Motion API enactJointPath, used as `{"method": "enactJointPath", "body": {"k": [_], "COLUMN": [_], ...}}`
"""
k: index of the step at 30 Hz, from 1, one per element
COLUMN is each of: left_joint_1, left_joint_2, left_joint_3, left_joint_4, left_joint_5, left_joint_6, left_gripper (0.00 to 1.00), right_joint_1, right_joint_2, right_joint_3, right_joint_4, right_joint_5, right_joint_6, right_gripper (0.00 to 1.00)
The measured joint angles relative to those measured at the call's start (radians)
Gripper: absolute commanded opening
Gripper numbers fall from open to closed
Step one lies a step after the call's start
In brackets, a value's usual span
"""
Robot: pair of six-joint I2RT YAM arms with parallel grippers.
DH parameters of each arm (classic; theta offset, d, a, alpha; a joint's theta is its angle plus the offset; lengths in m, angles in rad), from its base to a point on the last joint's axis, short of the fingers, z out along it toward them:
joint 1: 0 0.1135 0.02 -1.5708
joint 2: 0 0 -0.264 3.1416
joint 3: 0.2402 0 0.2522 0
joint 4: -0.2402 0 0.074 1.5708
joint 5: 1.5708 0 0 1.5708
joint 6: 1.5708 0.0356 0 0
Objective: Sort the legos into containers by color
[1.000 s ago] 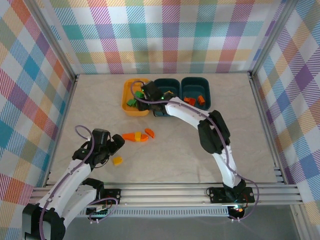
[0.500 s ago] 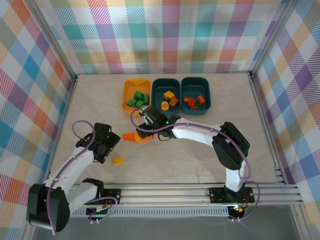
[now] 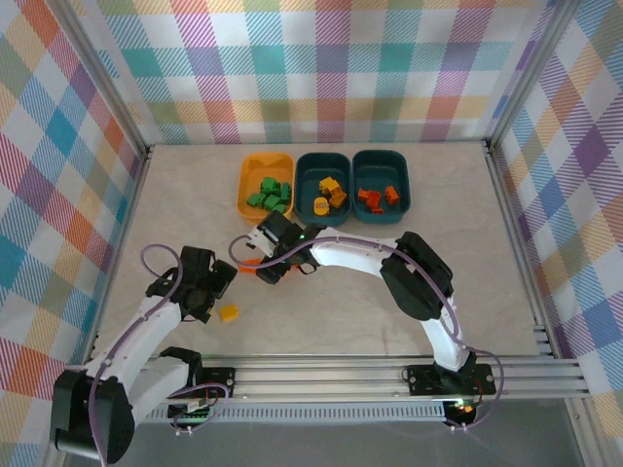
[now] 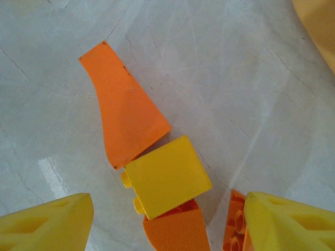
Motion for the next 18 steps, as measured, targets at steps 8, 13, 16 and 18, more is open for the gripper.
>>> {"method": "enactJointPath", "body": {"k": [8, 13, 16, 18], "left_joint_1": [0.0, 0.0, 0.0, 0.0], "left_joint_2": [-0.061, -0.061, -0.061, -0.061], "left_joint_3": [-0.009, -0.015, -0.015, -0.015], "left_joint_4": [-0.004, -0.008, -0.008, -0.008], "left_joint_5": [0.0, 0.0, 0.0, -0.001], "left_joint_6": [0.005, 0.012, 0.016, 0.019], "left_gripper": [1.0, 1.0, 1.0, 1.0], "right_joint_1": [0.003, 0.005, 0.005, 0.005], "right_joint_2": [0.086, 0.103, 0.105, 0.105], "right_joint_3": [0.075, 0.095, 0.095, 0.095], "right_joint_4": [-0.039, -0.049, -0.051, -0.051], "right_joint_5": [-0.01, -0.002, 0.001, 0.001], "right_joint_6": [-0.086, -0.11, -0.117, -0.121], "right_gripper": [0.7, 0.57, 0.51, 0.51]}}
